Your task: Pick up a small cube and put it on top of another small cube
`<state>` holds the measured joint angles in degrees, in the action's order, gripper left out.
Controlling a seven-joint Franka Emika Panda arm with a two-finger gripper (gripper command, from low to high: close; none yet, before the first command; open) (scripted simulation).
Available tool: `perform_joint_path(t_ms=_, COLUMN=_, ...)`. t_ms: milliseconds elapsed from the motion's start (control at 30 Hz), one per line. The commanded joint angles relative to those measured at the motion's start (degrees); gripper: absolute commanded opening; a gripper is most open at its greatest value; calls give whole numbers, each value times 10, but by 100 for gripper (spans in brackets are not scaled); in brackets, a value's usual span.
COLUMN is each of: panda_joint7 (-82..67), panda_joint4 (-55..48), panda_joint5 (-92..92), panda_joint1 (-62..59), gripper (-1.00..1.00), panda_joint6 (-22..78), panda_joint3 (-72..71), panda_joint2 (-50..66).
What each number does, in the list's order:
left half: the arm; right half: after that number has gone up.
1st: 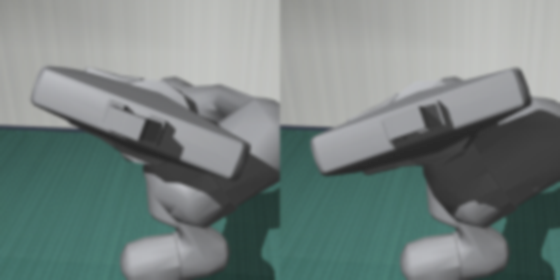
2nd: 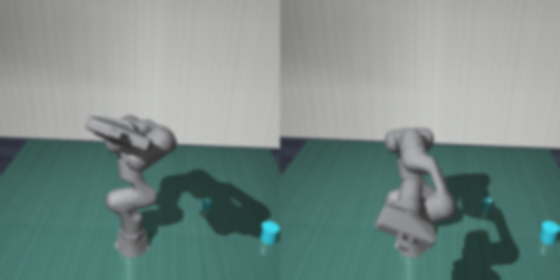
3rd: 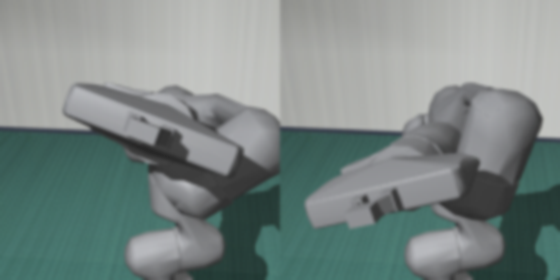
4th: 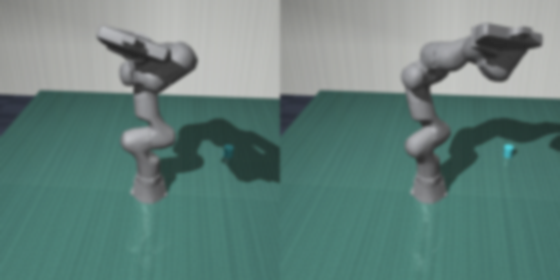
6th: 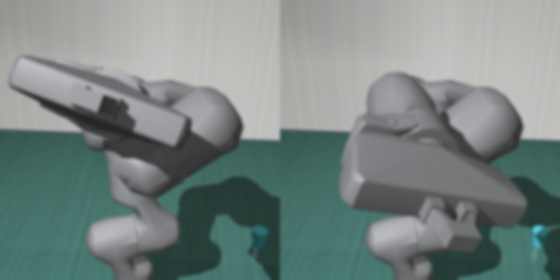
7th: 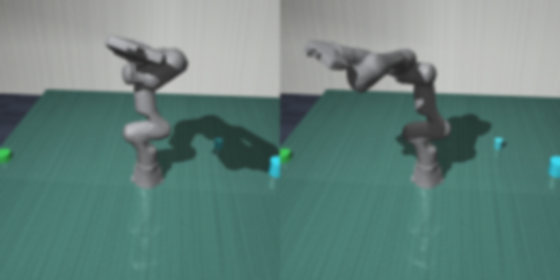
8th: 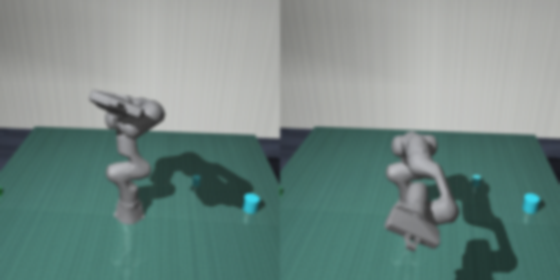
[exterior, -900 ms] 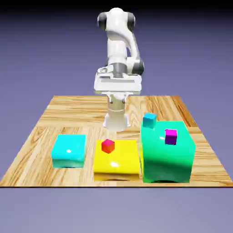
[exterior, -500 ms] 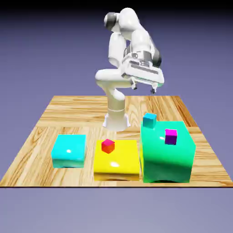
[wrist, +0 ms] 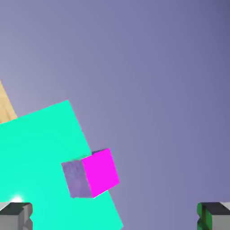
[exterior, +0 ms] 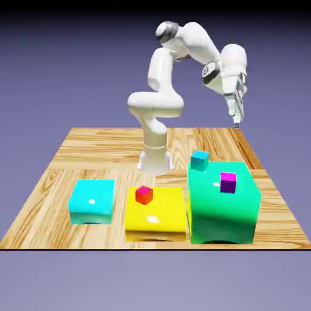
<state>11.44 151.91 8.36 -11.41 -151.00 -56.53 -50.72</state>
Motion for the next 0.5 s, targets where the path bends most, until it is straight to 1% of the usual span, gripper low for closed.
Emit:
perform_joint_path(t_ms=0, panda_joint7=-11, panda_joint4=-3, panda_joint5=3, panda_joint1=-5, gripper=0, panda_joint6=8, panda_joint3=-21, panda_joint2=-7)
perform_joint_path(t_ms=467, panda_joint7=-157, panda_joint4=-43, panda_joint5=41, panda_joint1=-69, gripper=0, panda_joint6=127, panda_joint3=-311, panda_joint2=-98)
